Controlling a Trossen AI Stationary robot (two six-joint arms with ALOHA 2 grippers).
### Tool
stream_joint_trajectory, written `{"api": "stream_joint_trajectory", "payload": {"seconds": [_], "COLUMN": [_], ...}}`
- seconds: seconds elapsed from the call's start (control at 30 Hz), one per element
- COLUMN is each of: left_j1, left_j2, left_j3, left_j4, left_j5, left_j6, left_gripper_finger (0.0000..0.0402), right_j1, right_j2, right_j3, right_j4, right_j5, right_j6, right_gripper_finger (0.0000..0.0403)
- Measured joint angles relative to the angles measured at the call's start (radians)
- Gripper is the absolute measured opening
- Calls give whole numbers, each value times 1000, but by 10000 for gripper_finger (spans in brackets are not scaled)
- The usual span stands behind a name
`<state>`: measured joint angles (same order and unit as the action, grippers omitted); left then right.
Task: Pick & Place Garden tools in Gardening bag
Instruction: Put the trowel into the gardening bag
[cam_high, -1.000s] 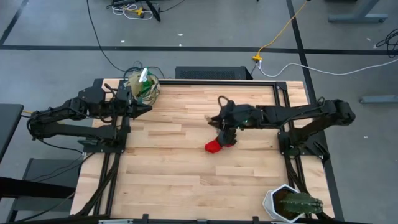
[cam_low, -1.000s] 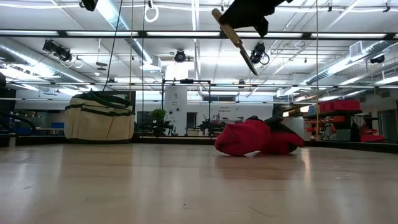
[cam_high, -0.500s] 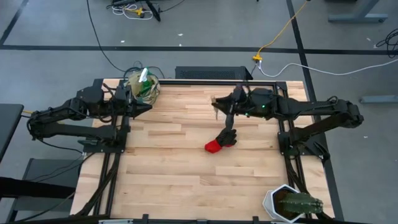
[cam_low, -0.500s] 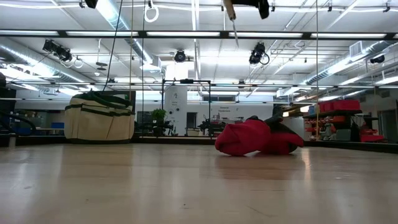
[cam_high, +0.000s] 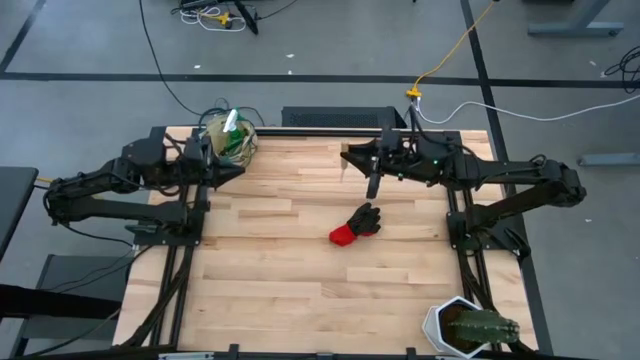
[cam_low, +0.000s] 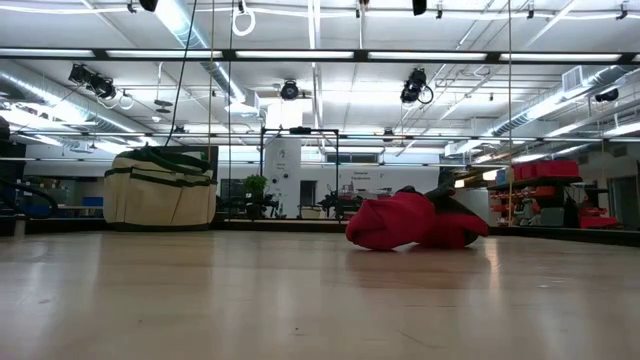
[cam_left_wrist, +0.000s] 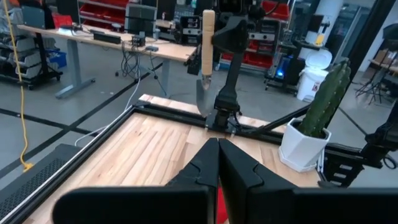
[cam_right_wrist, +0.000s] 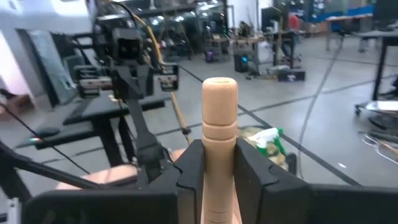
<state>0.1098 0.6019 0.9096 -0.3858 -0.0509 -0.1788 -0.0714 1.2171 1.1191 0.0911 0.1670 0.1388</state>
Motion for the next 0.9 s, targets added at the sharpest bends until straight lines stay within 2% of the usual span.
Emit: {"api": "stream_joint_trajectory", "payload": {"seconds": [0.27, 0.57, 0.7, 0.9], "left_j1": [0, 0, 0, 1], "left_j2": [1, 17, 62, 156], "left_j3": [0, 0, 0, 0], "left_j4": [62, 88, 96, 201], "left_j5": [2, 3, 3, 0], "left_j6": [2, 6, 6, 16], "left_gripper_finger": [14, 14, 14, 20], "right_j1": [-5, -5, -5, -8], "right_j2": [0, 0, 0, 0], "right_j3": [0, 0, 0, 0], "right_j4": [109, 147, 147, 147], "right_j5": [-117, -133, -133, -132], "right_j6": [-79, -96, -96, -96], "right_gripper_finger": [59, 59, 59, 59]}}
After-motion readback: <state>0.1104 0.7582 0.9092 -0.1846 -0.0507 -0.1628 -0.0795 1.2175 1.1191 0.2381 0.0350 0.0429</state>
